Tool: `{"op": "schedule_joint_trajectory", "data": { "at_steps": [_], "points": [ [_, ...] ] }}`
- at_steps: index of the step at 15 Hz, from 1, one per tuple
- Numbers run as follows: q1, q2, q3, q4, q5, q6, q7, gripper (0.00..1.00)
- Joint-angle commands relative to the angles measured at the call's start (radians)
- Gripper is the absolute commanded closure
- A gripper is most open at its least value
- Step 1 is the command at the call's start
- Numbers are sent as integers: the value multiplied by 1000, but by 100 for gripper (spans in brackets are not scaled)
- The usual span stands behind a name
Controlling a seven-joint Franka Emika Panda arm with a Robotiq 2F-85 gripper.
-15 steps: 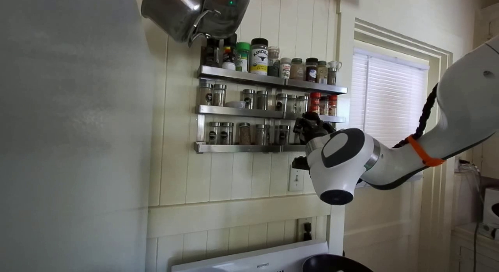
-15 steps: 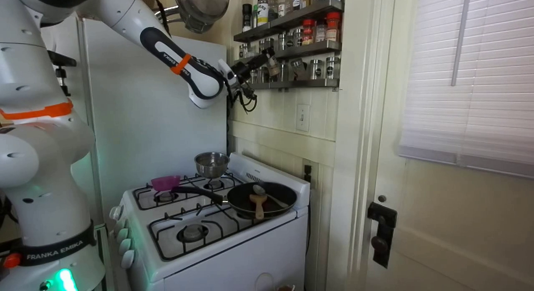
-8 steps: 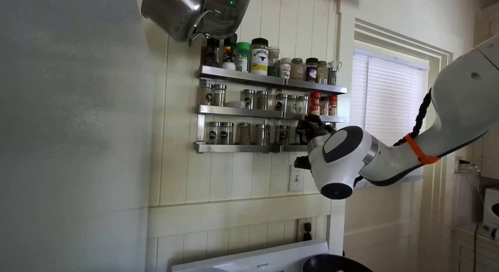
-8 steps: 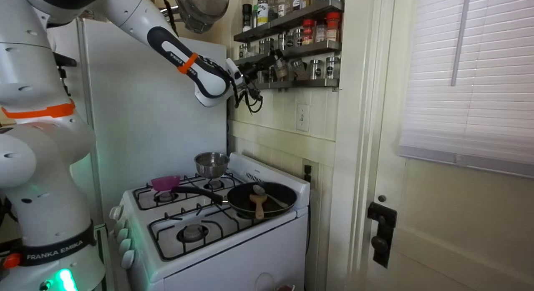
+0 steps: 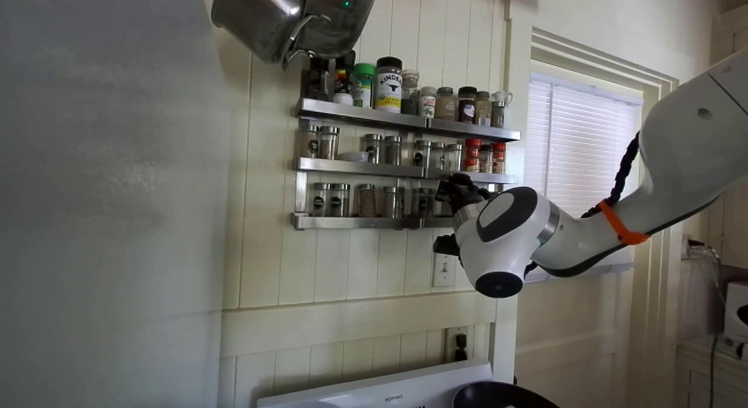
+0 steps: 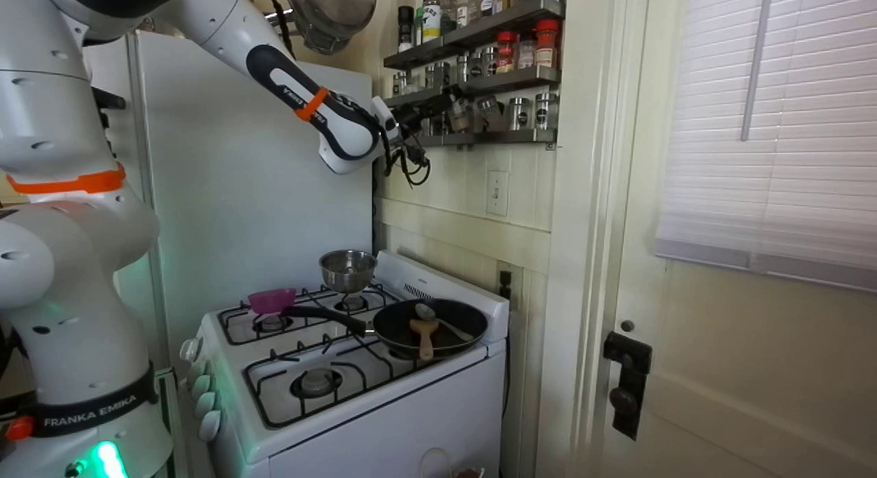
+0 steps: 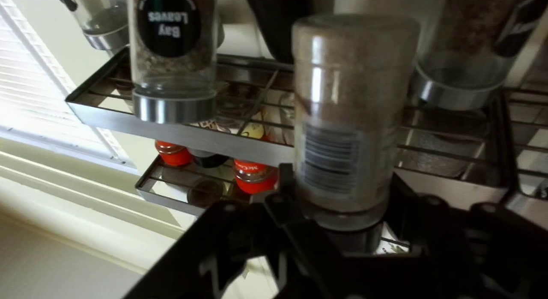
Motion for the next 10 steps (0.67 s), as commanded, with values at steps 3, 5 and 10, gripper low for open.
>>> {"op": "schedule_joint_trajectory", "data": {
  "at_steps": [3,5,10],
  "points": [
    [-46,-21,96,9,-11,56,41,75],
    [-51,-19,106,10,-11,67,41,75],
    [-69,-27,118,-1,-11,96,41,75]
  ]
}}
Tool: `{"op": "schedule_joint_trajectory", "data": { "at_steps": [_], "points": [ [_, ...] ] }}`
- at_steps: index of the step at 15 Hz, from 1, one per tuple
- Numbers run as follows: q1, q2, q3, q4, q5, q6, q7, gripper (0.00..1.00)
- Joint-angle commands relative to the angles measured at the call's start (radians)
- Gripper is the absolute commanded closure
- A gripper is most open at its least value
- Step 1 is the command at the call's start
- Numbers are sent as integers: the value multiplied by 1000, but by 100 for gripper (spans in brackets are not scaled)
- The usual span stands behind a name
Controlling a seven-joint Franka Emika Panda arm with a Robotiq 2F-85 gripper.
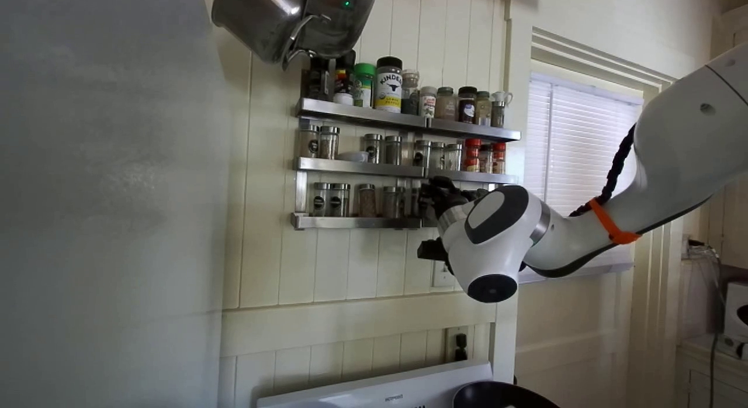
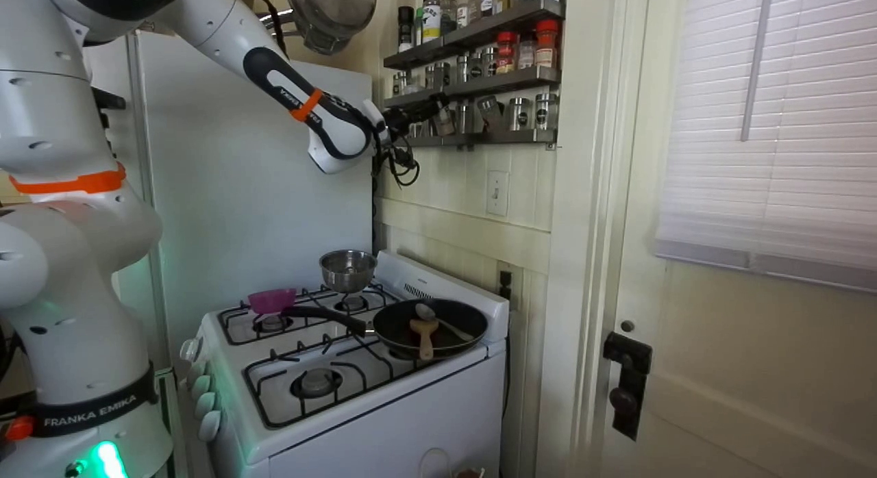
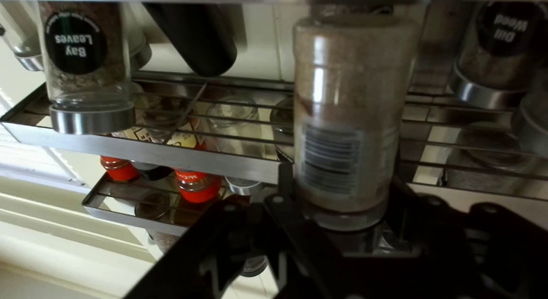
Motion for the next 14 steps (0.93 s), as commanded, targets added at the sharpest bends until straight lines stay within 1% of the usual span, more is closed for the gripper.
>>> {"op": "schedule_joint_trajectory", "data": {
  "at_steps": [1,8,11,14],
  "points": [
    [-33,-25,21,-9,-11,40,42,75],
    [-29,-21,7,-12,-11,48,42,75],
    [-14,-6,-18,-10,-11,33,42,75],
    [3,21,-63,6,-11,31,40,75]
  ]
}}
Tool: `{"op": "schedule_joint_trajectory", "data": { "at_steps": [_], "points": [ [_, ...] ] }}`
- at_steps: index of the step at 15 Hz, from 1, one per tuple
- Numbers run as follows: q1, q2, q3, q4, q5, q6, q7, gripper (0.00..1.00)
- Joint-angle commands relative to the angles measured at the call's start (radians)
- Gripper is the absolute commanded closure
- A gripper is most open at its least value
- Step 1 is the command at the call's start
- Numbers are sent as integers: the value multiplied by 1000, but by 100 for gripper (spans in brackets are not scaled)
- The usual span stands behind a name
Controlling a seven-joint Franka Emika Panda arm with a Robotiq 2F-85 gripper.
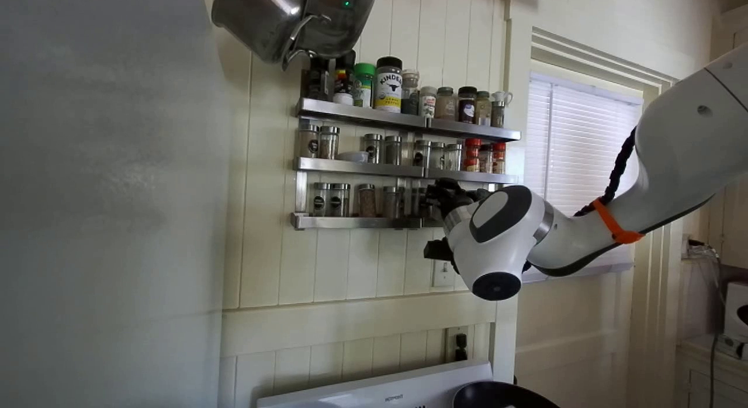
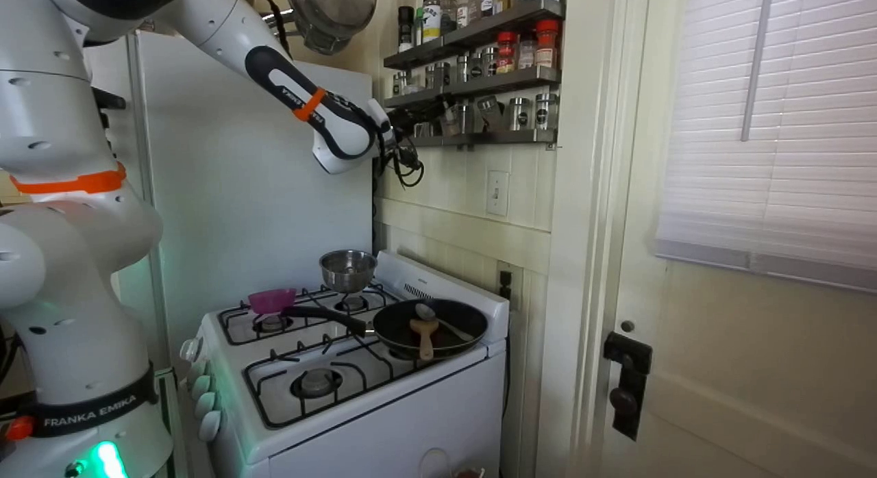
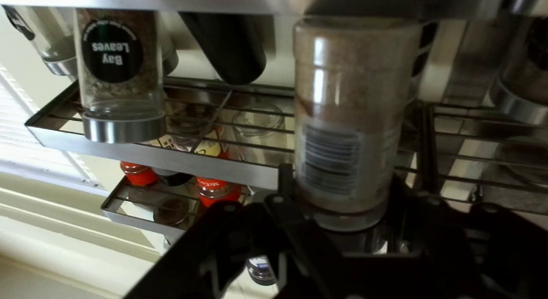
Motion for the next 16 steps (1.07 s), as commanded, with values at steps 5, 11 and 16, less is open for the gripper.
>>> {"op": "schedule_joint_trajectory", "data": {
  "at_steps": [5,11,16],
  "points": [
    [49,62,-153,45,-10,49,34,75],
    [21,8,-106,9,-11,40,38,75],
    [-13,-42,-14,-18,-11,43,46,75]
  ]
}}
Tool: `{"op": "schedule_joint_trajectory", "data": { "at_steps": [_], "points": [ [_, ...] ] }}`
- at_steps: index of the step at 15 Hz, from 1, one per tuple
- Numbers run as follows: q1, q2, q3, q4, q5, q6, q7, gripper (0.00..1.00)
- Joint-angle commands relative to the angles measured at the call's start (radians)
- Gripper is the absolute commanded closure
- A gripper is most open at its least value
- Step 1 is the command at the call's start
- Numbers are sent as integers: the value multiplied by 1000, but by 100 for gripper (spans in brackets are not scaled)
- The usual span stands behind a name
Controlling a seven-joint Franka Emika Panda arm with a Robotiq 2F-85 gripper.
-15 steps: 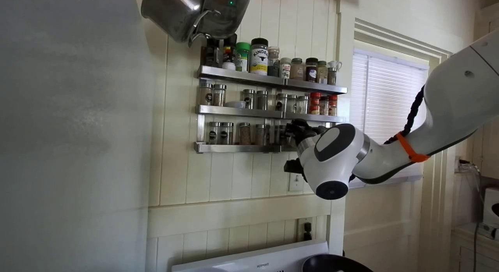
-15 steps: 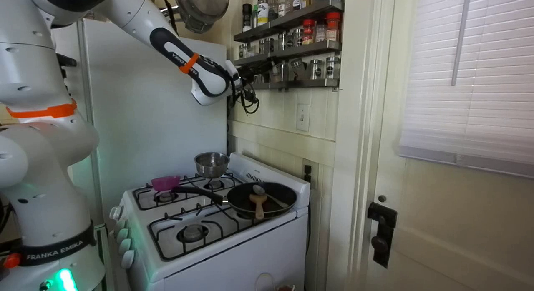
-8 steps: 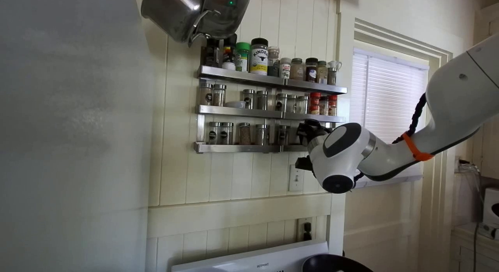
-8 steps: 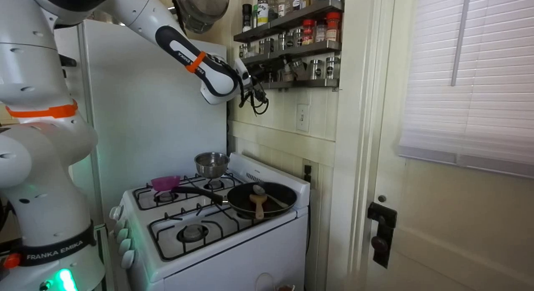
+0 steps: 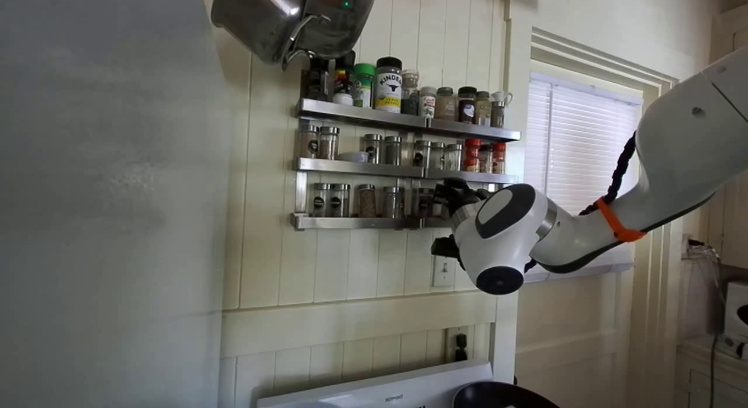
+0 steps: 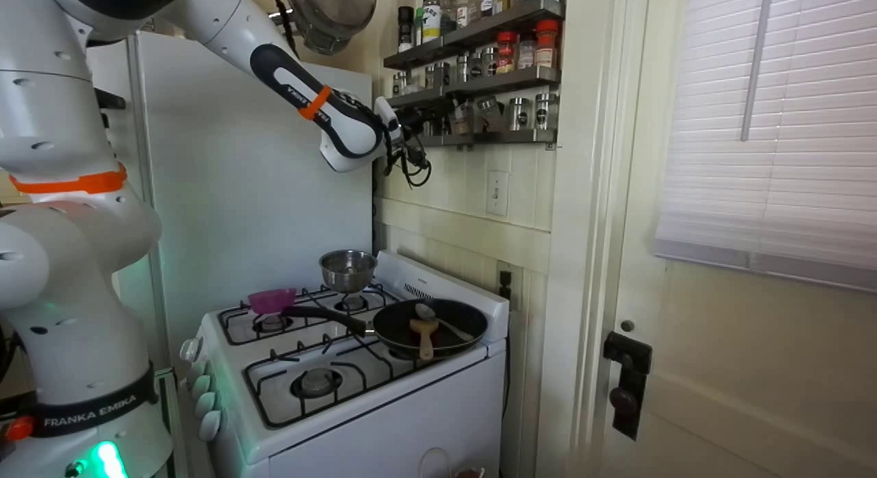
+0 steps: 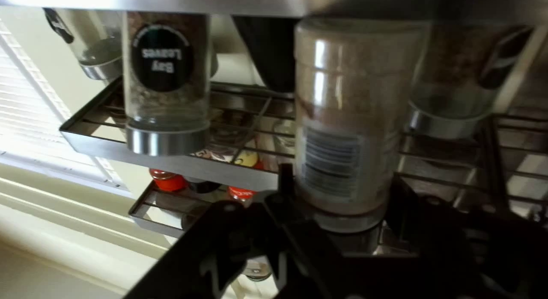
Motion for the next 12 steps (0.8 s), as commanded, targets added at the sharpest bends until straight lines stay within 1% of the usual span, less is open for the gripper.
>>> {"op": "schedule_joint_trajectory", "data": {
  "at_steps": [1,4,6,8,9,12],
  "points": [
    [-42,-61,68,-39,-11,33,48,75],
    [-59,-70,100,-52,-11,22,49,75],
    [-75,-71,101,-76,-11,-11,49,75],
    [-96,-91,117,-99,-9,-28,48,75],
    [-92,-87,113,-98,-8,-31,48,75],
    [-115,-98,129,-112,-8,13,48,75]
  ]
}}
